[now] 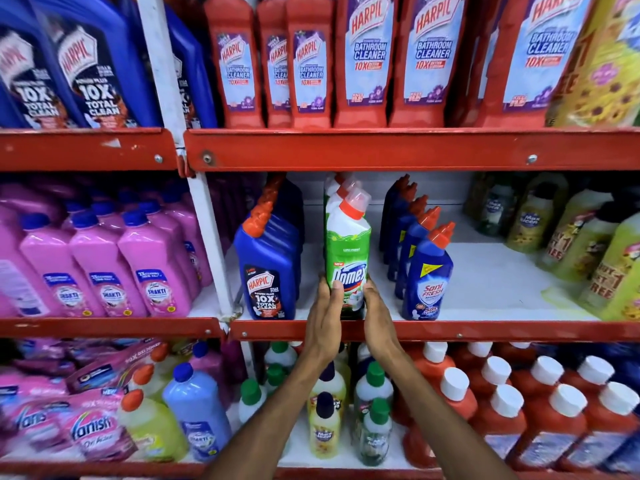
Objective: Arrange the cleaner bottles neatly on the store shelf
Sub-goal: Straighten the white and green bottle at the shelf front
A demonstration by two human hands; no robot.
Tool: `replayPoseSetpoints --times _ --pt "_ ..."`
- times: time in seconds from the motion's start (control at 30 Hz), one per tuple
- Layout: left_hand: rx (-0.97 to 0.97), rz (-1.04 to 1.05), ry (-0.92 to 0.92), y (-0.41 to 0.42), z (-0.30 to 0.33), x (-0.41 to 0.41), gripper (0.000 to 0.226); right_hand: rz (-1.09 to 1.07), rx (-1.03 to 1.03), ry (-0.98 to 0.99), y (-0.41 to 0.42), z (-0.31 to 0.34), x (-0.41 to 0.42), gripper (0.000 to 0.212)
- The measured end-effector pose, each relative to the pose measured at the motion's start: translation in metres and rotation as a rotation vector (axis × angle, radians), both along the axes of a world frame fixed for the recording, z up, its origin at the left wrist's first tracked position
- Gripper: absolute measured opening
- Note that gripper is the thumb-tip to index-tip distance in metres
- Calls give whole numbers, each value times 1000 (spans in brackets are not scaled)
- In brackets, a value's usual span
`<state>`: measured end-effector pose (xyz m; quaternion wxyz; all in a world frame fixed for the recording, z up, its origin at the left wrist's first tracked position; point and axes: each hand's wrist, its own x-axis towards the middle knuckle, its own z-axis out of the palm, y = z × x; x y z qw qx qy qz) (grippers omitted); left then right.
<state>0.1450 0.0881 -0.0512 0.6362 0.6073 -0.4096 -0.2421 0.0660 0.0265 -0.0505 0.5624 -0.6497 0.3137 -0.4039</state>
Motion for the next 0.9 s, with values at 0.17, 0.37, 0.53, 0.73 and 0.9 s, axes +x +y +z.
replayPoseSetpoints --times 0.17,0.37,0.53,0.73,0.9 --pt "40 -20 -43 10 4 4 92 -175 -100 -63 12 -6 3 75" --pt "-250 397 -175 62 8 21 41 -482 -529 -250 54 -11 10 32" --pt "-338 675 -65 78 16 59 36 -192 -396 -93 72 -7 54 41" --pt "-10 433 -68 74 14 80 56 7 -169 149 68 -2 80 69" --pt "13 327 -24 72 12 90 65 35 -156 195 64 -3 92 64"
